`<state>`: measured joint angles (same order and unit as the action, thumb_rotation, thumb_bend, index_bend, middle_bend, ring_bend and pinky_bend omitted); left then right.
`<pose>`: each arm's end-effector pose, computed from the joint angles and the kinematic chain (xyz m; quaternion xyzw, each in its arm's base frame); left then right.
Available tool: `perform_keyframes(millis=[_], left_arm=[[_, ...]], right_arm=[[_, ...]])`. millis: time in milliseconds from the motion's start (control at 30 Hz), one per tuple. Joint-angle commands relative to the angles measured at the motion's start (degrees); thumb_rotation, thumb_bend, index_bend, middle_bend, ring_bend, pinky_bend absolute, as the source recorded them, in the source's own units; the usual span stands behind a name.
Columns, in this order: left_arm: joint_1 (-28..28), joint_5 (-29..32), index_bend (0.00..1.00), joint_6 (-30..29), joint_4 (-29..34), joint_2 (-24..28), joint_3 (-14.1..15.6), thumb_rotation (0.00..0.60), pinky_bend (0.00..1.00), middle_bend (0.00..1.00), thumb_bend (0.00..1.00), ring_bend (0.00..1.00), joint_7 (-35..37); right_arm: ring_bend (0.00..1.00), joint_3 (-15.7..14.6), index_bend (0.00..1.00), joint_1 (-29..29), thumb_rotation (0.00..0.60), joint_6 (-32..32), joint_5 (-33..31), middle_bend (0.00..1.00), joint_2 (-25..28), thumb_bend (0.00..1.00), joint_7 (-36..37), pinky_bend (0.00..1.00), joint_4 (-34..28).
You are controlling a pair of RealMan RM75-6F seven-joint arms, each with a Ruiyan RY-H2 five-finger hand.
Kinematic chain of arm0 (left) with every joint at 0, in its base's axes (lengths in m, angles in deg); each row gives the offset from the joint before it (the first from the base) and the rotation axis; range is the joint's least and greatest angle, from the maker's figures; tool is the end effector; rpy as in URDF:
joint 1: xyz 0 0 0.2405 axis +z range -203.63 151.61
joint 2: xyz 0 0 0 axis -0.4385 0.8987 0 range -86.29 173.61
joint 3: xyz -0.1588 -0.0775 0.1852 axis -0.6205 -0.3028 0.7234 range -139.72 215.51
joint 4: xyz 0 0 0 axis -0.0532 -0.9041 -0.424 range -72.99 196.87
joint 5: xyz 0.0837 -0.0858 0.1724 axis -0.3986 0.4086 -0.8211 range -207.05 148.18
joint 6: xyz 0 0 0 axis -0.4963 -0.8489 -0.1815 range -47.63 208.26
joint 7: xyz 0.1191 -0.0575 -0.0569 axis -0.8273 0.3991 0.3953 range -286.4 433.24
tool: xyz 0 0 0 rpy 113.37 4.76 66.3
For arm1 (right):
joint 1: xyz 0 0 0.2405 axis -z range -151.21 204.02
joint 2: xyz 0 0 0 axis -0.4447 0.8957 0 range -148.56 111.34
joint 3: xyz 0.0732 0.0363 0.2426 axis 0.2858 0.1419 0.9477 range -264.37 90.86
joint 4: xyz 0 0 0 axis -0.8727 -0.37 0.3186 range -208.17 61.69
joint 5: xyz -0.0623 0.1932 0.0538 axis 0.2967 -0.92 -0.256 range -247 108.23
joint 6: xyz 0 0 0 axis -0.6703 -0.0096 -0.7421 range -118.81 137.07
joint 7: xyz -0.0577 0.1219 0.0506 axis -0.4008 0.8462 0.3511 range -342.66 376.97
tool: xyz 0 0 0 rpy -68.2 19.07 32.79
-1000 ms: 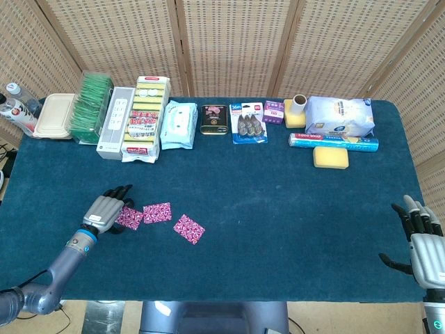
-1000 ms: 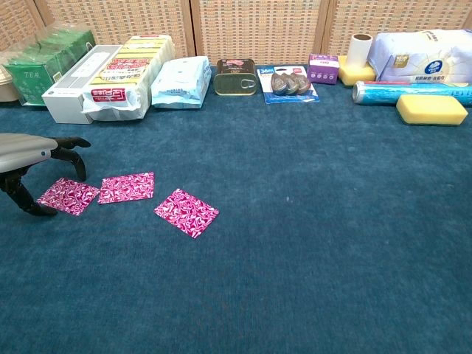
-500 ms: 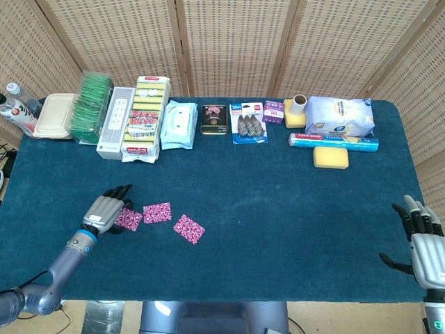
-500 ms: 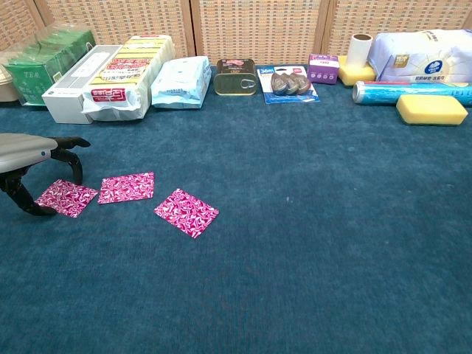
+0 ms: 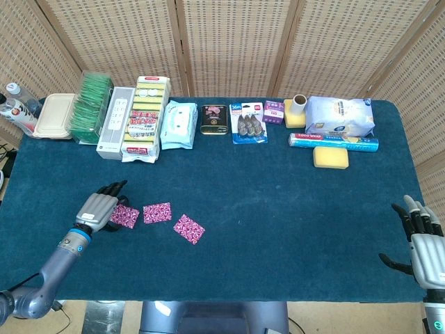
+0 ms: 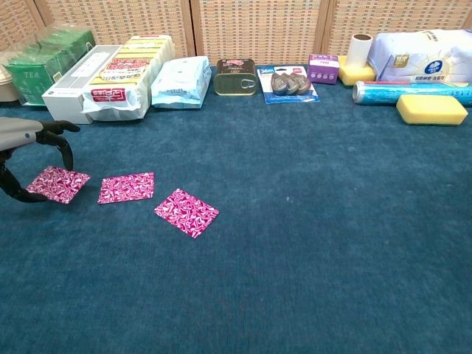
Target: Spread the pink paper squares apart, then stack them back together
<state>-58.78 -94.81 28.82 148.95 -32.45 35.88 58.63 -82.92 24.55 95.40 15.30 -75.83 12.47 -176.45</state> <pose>-0.2581 0.3002 0.0325 -0.7458 -0.4267 -0.2475 0.4477 -0.2905 -0.1668 0.1853 0.5771 -0.3926 0.3784 0.6080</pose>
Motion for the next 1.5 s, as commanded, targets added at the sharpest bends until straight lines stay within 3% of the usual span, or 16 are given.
perform_keyframes(millis=[33, 367, 700, 1233, 1500], left_arm=[[-0.3, 1.7, 0.38, 0.6, 2.2, 1.5, -1.0, 0.600, 0.13, 0.00, 0.23, 0.04, 0.6], [-4.0, 3.5, 0.38, 1.4, 6.5, -0.3, -2.4, 0.600, 0.13, 0.00, 0.22, 0.04, -4.4], [-8.7, 3.1, 0.38, 1.3, 6.2, -9.4, -1.9, 0.600, 0.13, 0.00, 0.22, 0.04, -13.7], [-15.5, 15.8, 0.38, -0.2, 7.0, -15.7, -3.2, 0.600, 0.13, 0.00, 0.22, 0.04, -26.9], [-17.4, 18.4, 0.38, -0.6, 5.1, -18.4, -2.4, 0.600, 0.13, 0.00, 0.22, 0.04, -28.7]], right_arm=[[0.00, 0.0, 0.10, 0.0, 0.600, 0.0, 0.0, 0.00, 0.0, 0.00, 0.0, 0.00, -0.1], [0.00, 0.0, 0.10, -0.1, 0.600, -0.2, -0.2, 0.00, 0.1, 0.00, 0.2, 0.00, 0.0], [0.00, 0.2, 0.10, -0.1, 0.600, -0.3, -0.4, 0.00, 0.5, 0.00, 1.4, 0.00, 0.2], [0.00, 0.2, 0.10, -0.1, 0.600, -0.5, -0.4, 0.00, 1.0, 0.00, 2.1, 0.00, 0.2], [0.00, 0.3, 0.10, 0.0, 0.600, -0.3, -0.6, 0.00, 1.2, 0.00, 2.5, 0.00, 0.2]])
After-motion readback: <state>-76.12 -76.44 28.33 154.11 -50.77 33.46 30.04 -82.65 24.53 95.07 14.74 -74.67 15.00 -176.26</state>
